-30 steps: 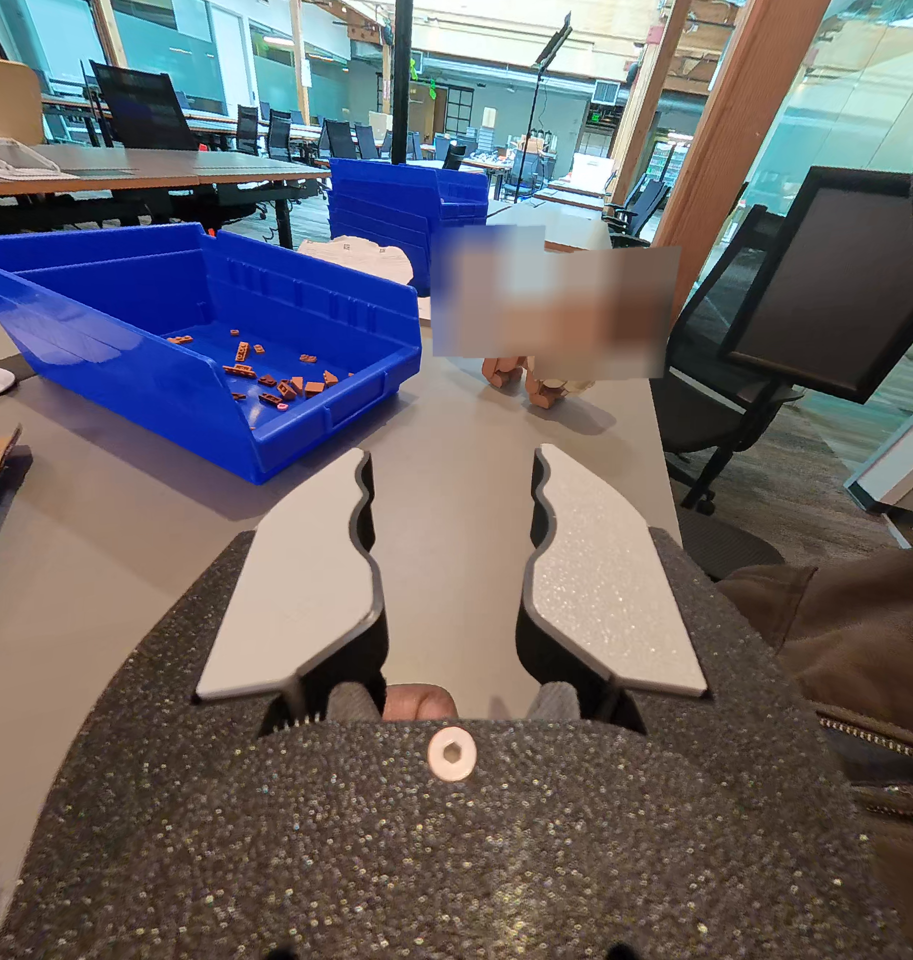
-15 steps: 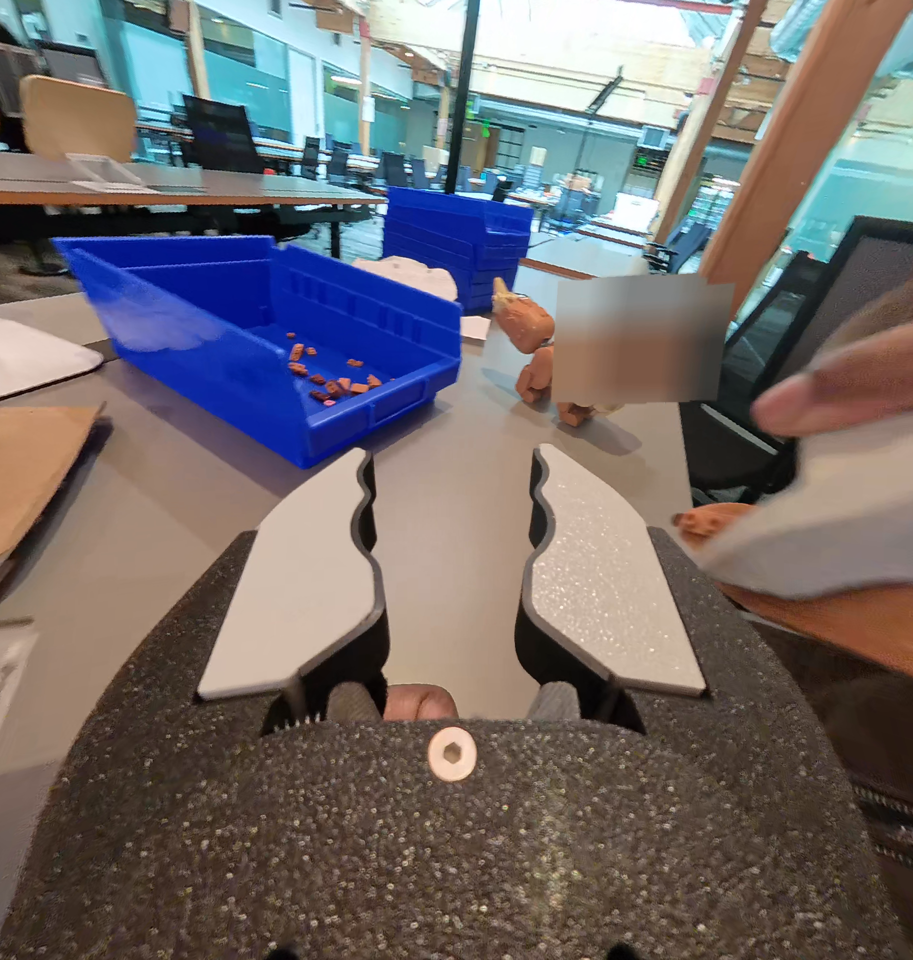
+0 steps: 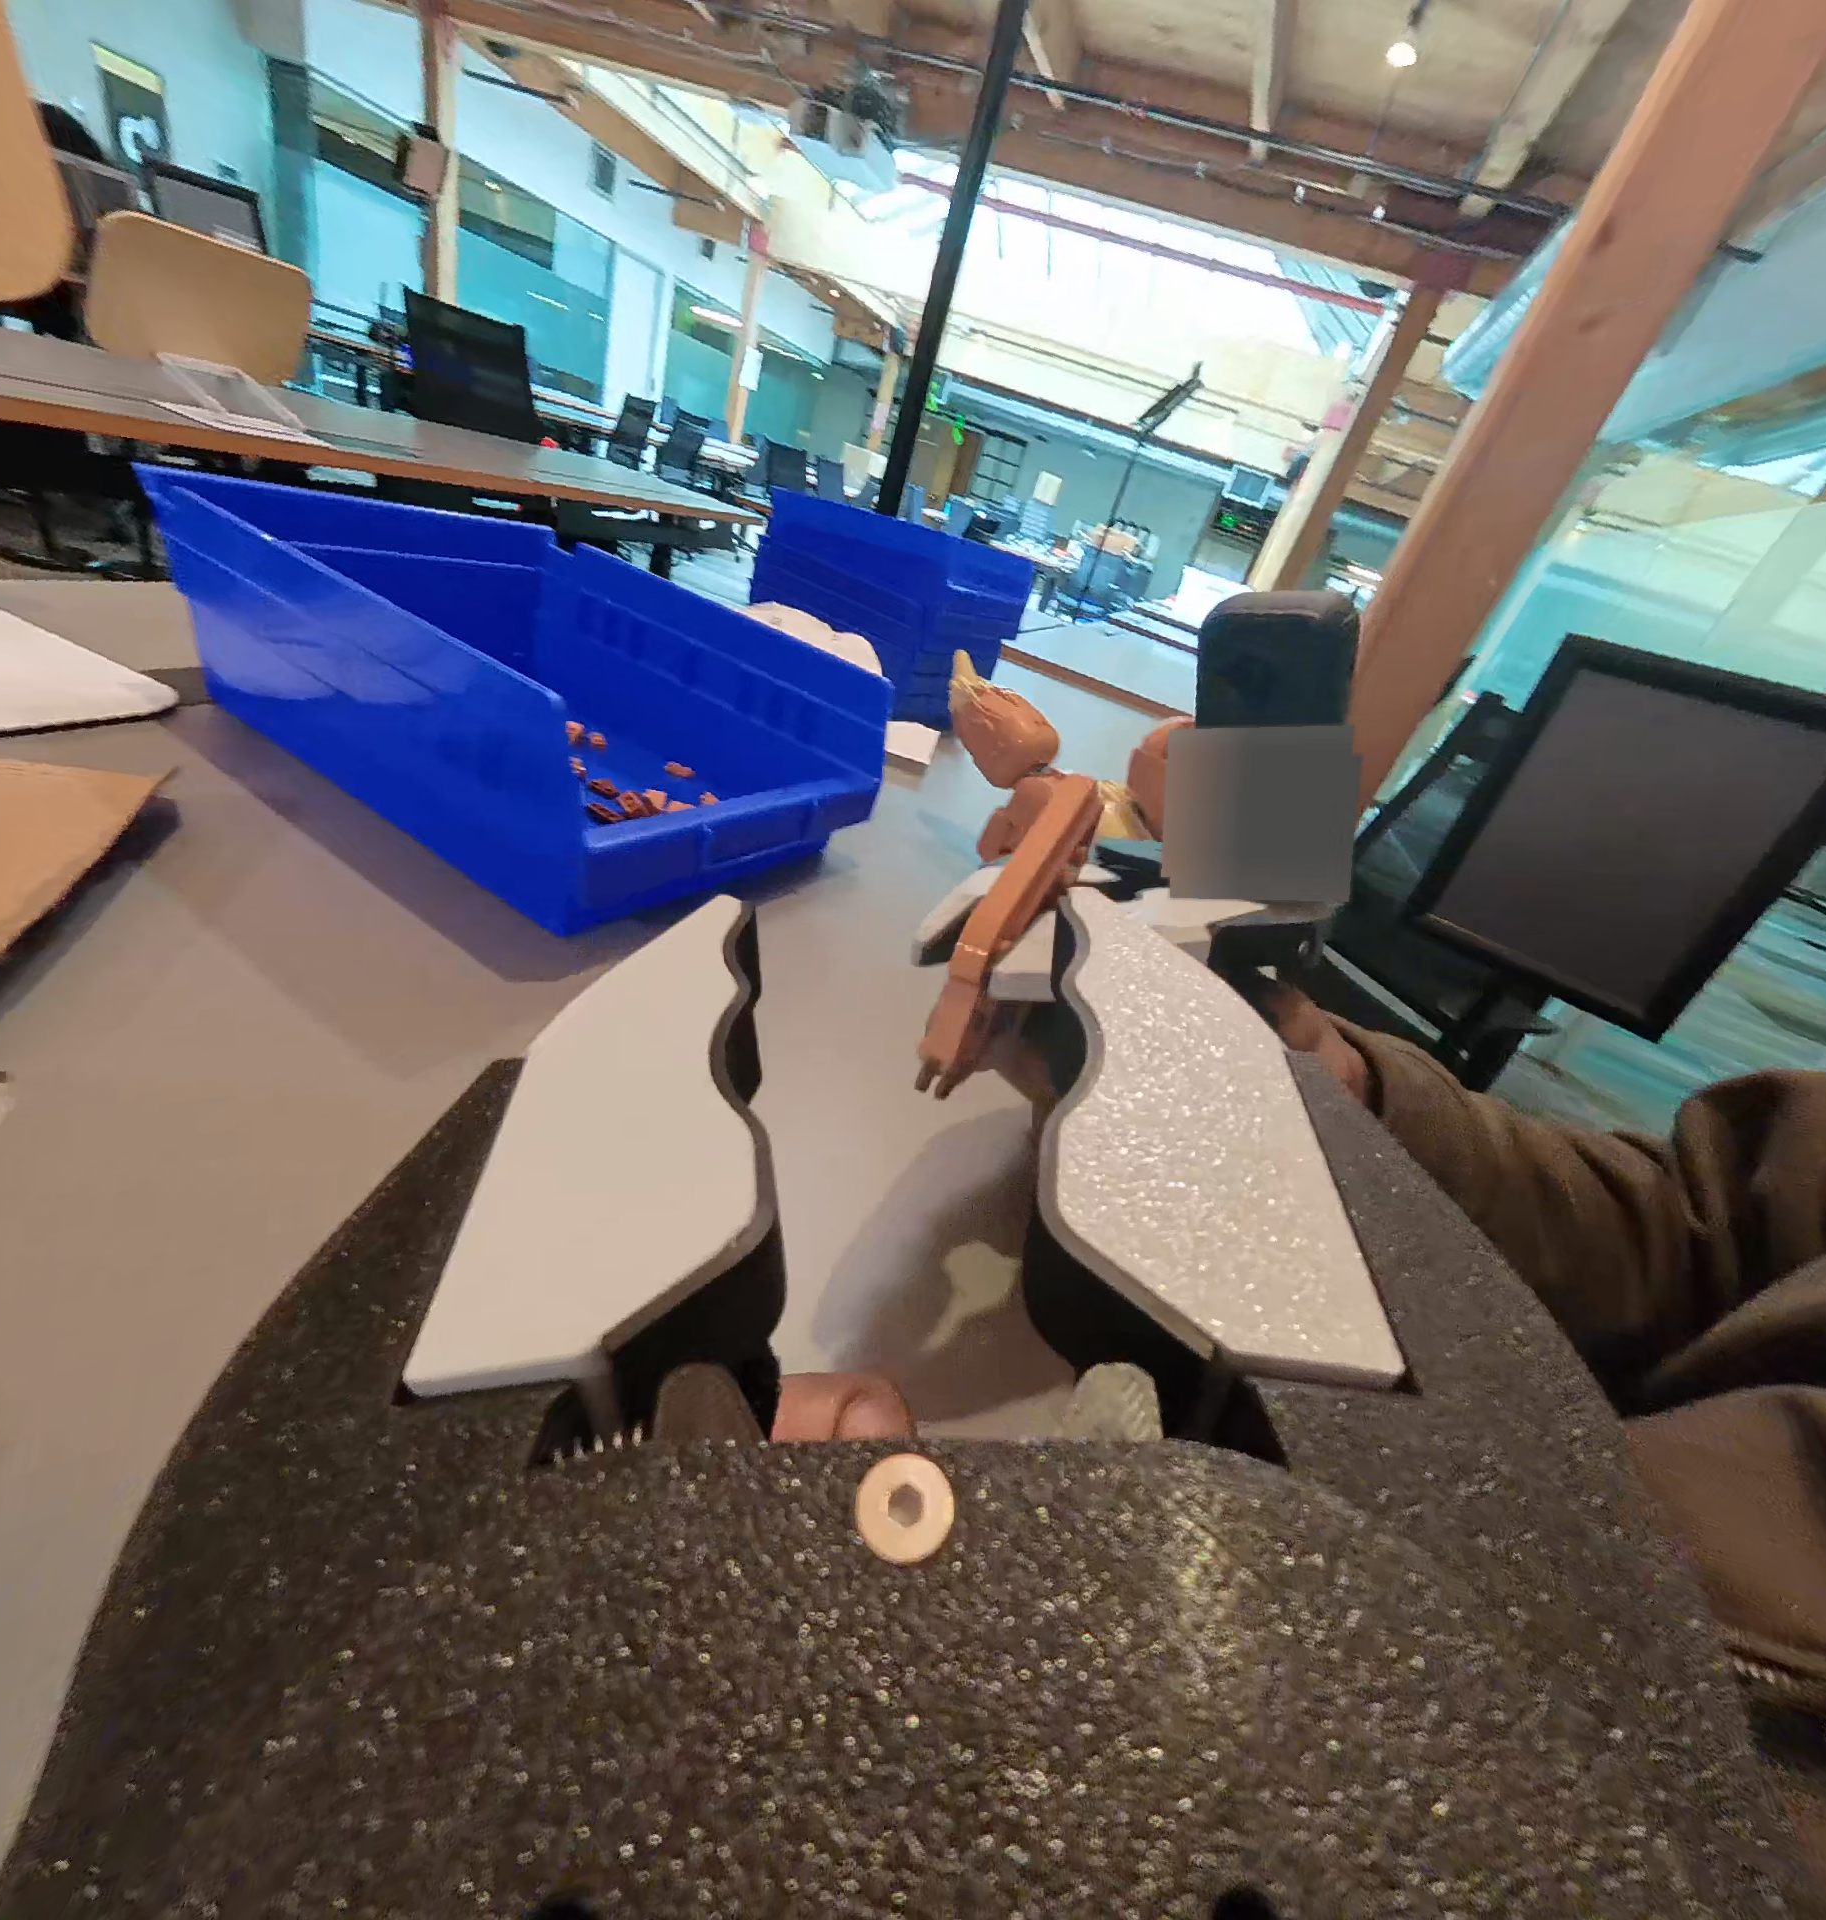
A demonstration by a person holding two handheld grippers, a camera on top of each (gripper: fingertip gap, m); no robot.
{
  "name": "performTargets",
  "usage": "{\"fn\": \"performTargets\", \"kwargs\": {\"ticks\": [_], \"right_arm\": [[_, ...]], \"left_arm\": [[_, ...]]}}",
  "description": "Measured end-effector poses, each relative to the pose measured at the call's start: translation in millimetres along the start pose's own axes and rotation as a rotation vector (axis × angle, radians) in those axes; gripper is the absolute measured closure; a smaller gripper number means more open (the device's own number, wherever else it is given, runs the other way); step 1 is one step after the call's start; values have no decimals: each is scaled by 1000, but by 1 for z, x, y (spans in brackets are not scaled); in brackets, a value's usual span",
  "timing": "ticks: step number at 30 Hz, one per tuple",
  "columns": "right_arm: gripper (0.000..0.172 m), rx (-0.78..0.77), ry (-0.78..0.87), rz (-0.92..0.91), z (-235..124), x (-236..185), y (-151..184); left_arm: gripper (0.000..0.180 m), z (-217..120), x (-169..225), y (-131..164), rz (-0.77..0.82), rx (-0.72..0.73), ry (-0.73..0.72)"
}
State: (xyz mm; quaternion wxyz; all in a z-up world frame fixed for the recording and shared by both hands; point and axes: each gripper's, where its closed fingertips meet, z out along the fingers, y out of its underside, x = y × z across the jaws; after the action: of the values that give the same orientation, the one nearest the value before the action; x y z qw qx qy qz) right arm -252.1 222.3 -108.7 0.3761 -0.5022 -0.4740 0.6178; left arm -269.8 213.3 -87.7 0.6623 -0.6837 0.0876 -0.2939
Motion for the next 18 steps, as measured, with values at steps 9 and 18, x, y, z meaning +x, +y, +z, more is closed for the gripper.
{"fn": "performTargets", "kwargs": {"ticks": [9, 18], "right_arm": [[156, 223, -50, 122, -28, -19, -21], [156, 195, -107, 194, -22, -21, -17]], "left_arm": [[129, 17, 30, 34, 44, -95, 79], [148, 22, 42, 37, -4, -80, 152]]}}
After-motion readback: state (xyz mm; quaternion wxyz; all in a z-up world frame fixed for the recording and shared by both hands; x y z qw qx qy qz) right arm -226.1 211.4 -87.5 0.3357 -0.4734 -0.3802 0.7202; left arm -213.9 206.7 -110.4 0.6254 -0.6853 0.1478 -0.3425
